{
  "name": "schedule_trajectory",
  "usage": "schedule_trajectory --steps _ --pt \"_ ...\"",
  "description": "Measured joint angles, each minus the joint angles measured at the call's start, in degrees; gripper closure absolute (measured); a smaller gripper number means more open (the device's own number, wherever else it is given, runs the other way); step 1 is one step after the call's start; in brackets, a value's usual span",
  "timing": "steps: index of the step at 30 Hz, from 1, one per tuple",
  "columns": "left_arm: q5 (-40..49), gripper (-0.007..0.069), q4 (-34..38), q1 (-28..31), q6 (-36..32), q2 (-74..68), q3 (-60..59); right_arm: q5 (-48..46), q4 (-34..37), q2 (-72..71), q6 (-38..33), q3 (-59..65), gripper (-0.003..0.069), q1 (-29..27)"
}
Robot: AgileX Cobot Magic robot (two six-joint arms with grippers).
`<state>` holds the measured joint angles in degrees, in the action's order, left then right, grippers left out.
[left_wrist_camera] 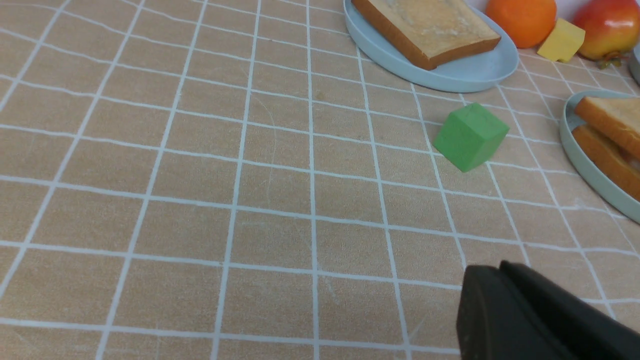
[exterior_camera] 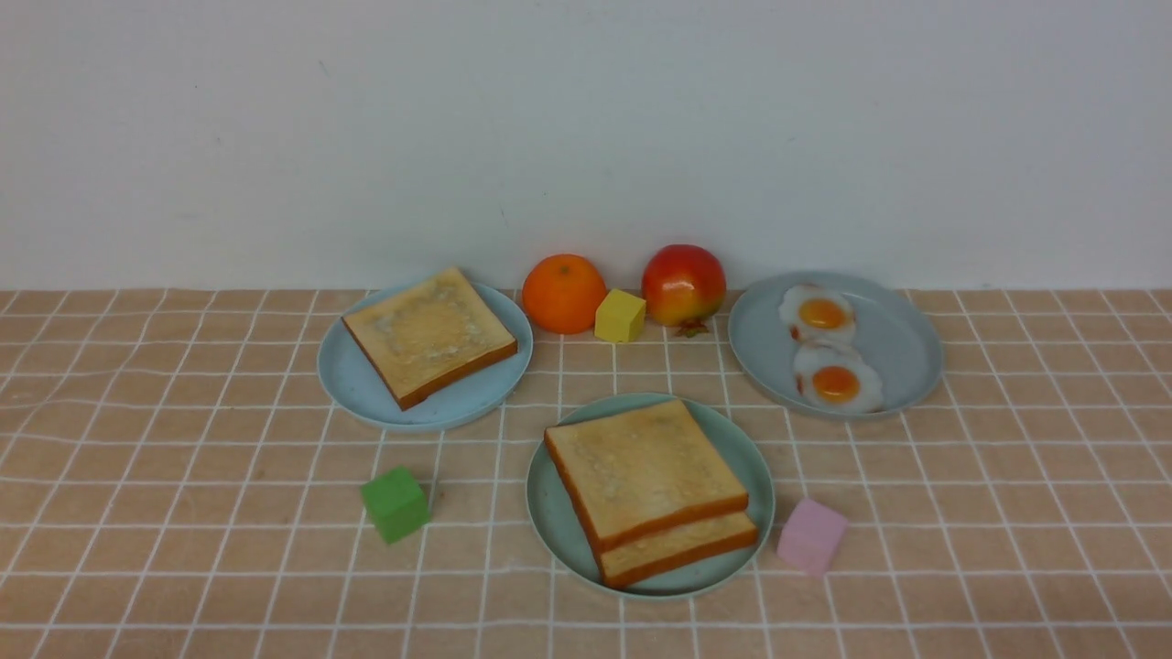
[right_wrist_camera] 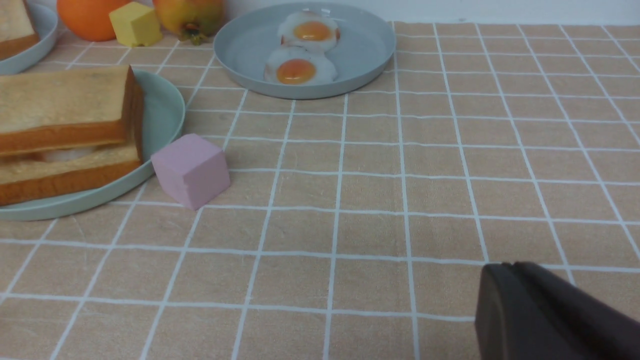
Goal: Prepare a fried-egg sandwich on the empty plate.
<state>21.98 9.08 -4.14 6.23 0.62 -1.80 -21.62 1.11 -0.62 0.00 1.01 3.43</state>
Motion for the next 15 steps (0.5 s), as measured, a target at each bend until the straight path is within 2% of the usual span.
schedule_trajectory --steps 15 --pt "0.0 0.0596 0.1 0.0 0.1 0.0 0.0 0.0 0.0 0.0 0.0 0.0 0.0617 0.0"
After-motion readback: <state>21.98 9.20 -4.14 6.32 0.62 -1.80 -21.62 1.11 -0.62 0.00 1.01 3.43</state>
